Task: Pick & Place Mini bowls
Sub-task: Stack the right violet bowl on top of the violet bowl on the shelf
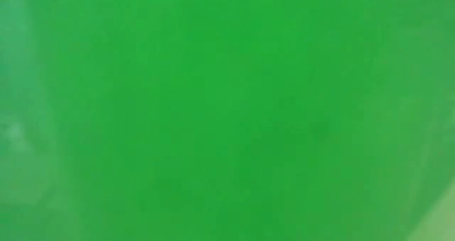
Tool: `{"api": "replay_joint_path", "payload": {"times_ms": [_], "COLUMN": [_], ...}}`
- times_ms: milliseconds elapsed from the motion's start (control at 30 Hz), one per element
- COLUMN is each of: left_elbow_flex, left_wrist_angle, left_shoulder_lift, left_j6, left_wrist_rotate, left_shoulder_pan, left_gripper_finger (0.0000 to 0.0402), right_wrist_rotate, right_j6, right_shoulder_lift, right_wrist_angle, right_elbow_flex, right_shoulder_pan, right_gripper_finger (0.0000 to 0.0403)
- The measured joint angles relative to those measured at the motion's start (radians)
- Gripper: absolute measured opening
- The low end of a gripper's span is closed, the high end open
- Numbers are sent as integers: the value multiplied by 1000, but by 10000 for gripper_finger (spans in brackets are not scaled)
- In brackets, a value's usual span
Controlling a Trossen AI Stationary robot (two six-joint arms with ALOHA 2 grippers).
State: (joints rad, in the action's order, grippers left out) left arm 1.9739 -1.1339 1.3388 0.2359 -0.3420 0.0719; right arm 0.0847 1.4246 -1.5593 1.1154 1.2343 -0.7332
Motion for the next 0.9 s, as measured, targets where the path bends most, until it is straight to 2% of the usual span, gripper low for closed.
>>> {"api": "replay_joint_path", "payload": {"times_ms": [200, 433, 667, 900], "left_elbow_flex": [0, 0, 0, 0], "left_wrist_angle": [0, 0, 0, 0], "left_shoulder_lift": [0, 0, 0, 0], "left_j6": [-1, -7, -32, -35], "left_wrist_rotate": [0, 0, 0, 0], "left_shoulder_pan": [0, 0, -1, -1], "left_gripper_finger": [0, 0, 0, 0], "right_wrist_rotate": [73, 78, 102, 94], "right_j6": [39, 2, -109, -312], "right_shoulder_lift": [2, 2, 2, 2], "right_wrist_angle": [95, 103, 103, 56], "right_elbow_flex": [57, 65, 38, -41], "right_shoulder_pan": [82, 234, 455, 681], "right_gripper_finger": [8, 8, 8, 8]}}
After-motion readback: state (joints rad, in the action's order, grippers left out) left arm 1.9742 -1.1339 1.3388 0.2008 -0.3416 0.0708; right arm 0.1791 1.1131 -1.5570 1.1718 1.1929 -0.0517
